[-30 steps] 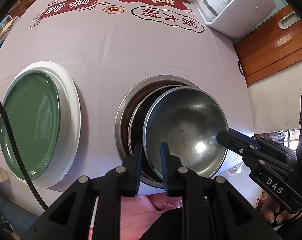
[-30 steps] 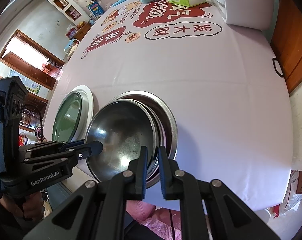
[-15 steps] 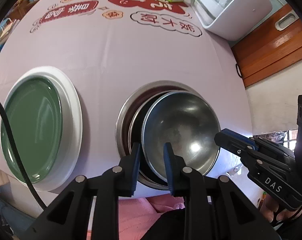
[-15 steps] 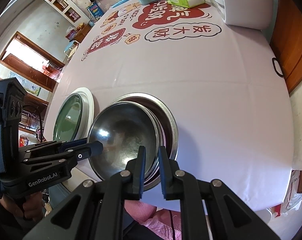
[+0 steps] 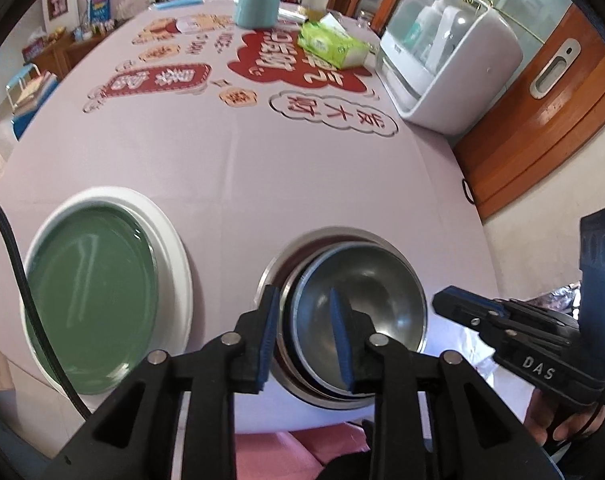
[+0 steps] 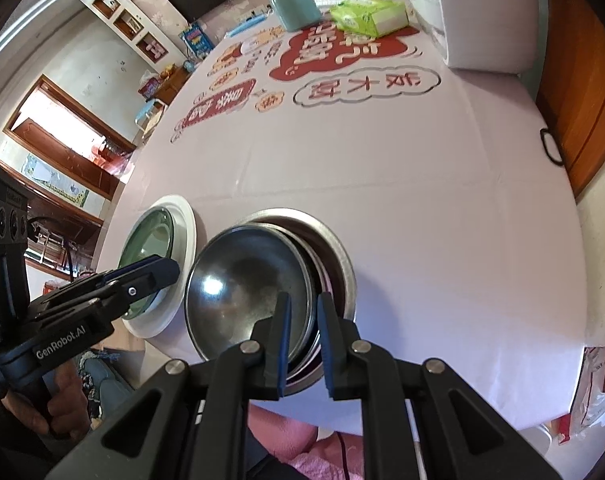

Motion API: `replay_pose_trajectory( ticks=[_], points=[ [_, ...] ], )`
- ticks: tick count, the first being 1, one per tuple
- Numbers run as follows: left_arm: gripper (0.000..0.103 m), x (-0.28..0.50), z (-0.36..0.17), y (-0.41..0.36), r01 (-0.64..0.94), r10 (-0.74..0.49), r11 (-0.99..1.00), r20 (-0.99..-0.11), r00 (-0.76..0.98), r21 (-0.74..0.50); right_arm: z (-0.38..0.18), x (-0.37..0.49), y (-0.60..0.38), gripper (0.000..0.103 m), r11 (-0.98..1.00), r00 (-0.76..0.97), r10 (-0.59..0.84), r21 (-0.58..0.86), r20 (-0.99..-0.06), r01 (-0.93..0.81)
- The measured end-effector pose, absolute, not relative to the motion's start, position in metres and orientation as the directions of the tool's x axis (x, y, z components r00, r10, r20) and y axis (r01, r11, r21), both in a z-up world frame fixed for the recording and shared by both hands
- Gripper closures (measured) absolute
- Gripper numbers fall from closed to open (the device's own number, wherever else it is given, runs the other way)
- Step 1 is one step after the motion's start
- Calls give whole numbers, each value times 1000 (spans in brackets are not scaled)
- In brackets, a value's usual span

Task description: Organize plates and bowls

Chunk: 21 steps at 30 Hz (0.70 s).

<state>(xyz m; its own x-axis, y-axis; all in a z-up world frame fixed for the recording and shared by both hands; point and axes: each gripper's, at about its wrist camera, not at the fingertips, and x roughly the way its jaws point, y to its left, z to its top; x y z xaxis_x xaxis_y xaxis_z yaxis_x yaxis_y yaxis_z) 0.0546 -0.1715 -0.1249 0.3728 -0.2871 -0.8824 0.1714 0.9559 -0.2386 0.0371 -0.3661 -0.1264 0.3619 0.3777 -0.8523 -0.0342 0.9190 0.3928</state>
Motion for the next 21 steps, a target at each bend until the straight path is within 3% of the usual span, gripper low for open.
replay_pose_trajectory(
  ticks=[3,5,7,16,21],
  points=[
    [73,53,-123,-164,166,-282,958,-874,395,-234,-124,36,-368,88,930,398,354,364,-846,-53],
    [73,55,-123,-162,161,-278,960,-872,404,-231,-123,34,-368,70,941,424,329,331,-844,-72],
    [71,55,-124,-158,152,-266,963,-872,412,-222,-123,32,-369,64,944,448,321,319,-834,-82],
    [47,45,-140,-146,105,-262,965,-872,414,-240,-145,23,-372,61,929,447,361,356,-818,-99],
    [41,34,-154,-145,108,-294,956,-866,403,-274,-155,16,-375,59,916,451,391,390,-802,-99]
  ],
)
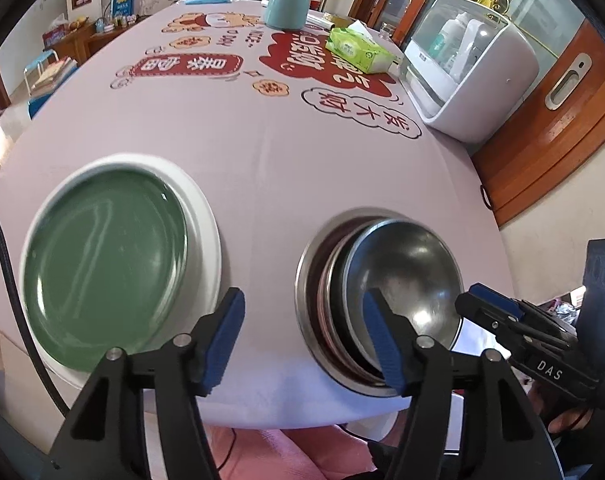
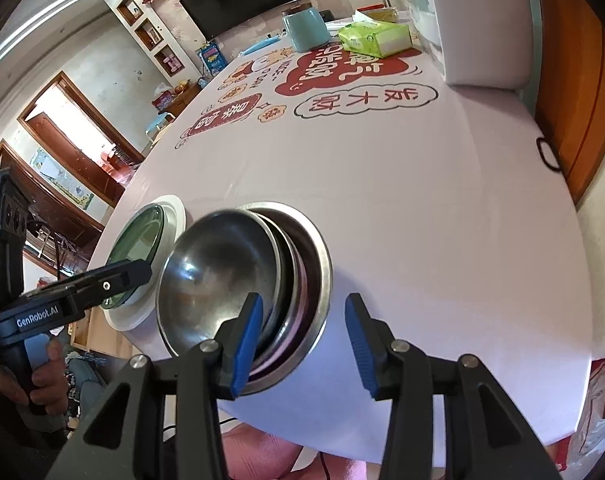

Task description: Organize plates and bowls

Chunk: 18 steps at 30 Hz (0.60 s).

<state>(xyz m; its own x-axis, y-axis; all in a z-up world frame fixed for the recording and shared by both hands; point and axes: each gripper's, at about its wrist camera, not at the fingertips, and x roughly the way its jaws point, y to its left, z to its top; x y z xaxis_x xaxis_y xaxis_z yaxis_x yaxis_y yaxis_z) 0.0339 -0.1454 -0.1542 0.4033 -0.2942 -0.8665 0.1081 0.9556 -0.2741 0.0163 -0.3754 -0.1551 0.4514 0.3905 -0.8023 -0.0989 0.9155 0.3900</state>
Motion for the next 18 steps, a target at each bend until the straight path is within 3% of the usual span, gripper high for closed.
replay_pose_trajectory(
  ticks=[5,18],
  points=[
    [34,28,-165,-147,110,-330,943,-857,395,-313,-158,11,-378,48,910,473,400,403,-785,-100],
    [33,30,-192,-155,81,-417,905,-835,359,-417,-167,8,-371,48,889,458,448,438,-768,-135]
  ],
)
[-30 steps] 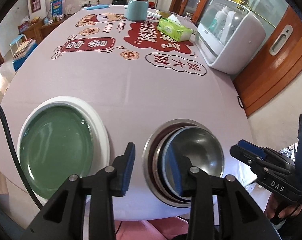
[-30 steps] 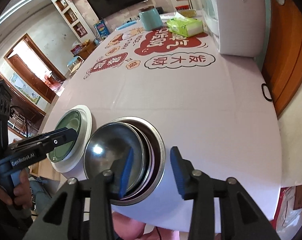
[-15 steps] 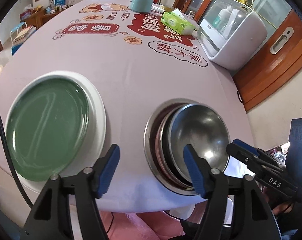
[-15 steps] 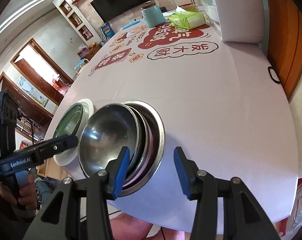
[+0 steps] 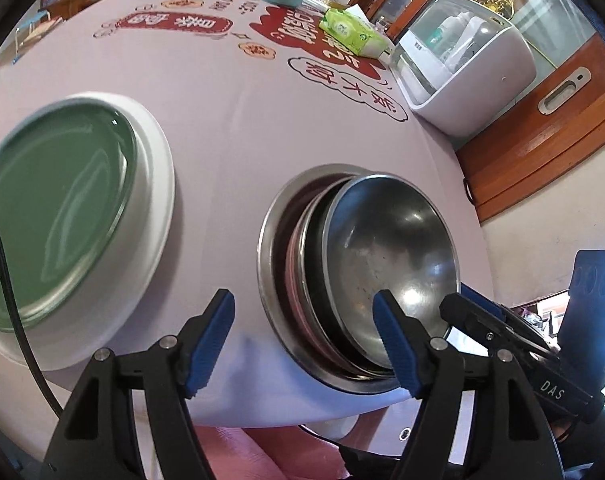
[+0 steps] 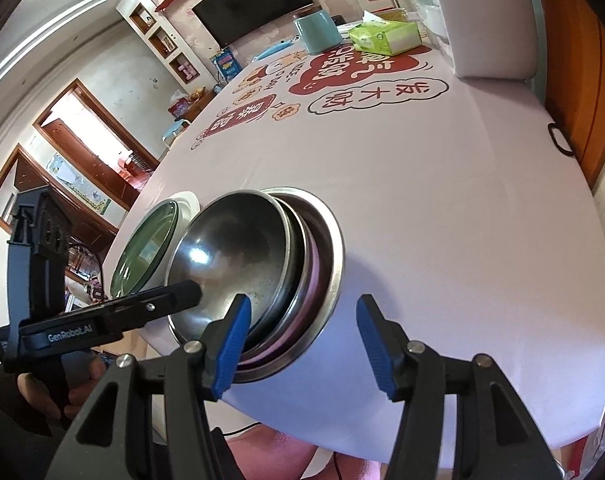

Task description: Organize plates and bowls

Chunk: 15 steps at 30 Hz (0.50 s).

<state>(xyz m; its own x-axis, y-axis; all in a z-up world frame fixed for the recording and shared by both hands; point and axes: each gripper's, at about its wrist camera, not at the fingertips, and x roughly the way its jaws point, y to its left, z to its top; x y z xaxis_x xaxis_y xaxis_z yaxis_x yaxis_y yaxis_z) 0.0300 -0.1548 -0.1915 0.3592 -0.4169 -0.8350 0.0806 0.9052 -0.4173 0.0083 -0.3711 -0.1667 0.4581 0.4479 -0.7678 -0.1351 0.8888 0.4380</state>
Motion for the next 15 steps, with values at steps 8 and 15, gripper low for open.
replay_pose_trajectory(
  ticks=[8,15],
  points=[
    [33,38,-201,-160,89,-443,893,-826,348,-441,-173,15,-366,48,881,437,466,449,-769,-148],
    [41,46,-207,-167,97,-459,886,-829,319,-453,-178,22,-363,48,878,417,473,456,-776,-147]
  ],
)
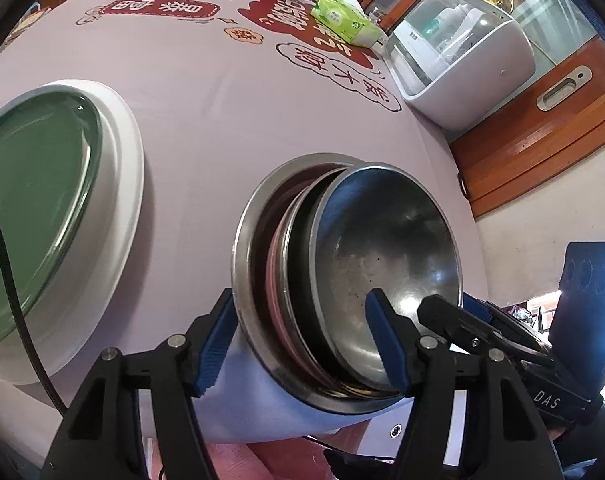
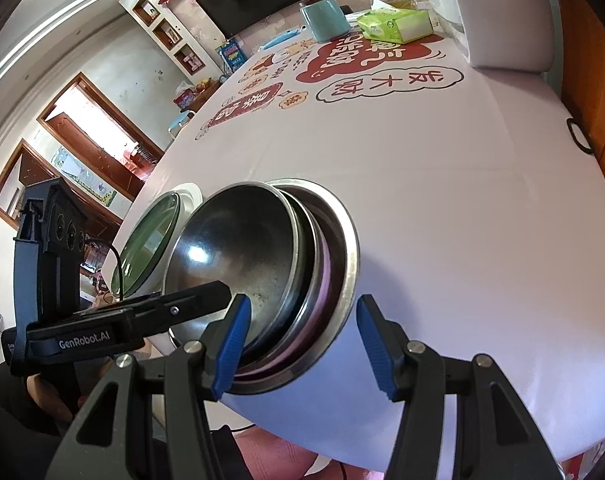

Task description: Organize plates and bowls

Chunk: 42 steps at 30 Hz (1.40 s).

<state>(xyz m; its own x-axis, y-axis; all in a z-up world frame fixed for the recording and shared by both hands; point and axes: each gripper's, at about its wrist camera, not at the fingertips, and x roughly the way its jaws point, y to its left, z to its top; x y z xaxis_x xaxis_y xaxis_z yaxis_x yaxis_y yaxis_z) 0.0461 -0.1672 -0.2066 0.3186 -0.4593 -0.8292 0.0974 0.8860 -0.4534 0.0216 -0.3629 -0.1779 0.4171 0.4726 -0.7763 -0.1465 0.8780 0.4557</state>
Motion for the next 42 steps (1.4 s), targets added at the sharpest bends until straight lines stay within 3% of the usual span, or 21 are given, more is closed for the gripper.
replay_pose_trajectory(
  ticks=[7,16,33,42],
  points=[
    [55,52,-212,-168,91,-461,885,-839,289,-456,-181,27,-362,48,875,409,477,464,-778,-137],
    [63,56,-215,-164,77,-475,878,-837,272,-473,-183,30,-363,55,868,408,485,482,-774,-118],
    [64,56,-210,-165,93,-449,893,-854,261,-441,-183,30,-363,61,860,410,494,501,-767,-99],
    [64,48,-180,-153,97,-415,908,-850,325,-407,-161,37,-356,61,843,432,523,521,-735,-135]
  ],
)
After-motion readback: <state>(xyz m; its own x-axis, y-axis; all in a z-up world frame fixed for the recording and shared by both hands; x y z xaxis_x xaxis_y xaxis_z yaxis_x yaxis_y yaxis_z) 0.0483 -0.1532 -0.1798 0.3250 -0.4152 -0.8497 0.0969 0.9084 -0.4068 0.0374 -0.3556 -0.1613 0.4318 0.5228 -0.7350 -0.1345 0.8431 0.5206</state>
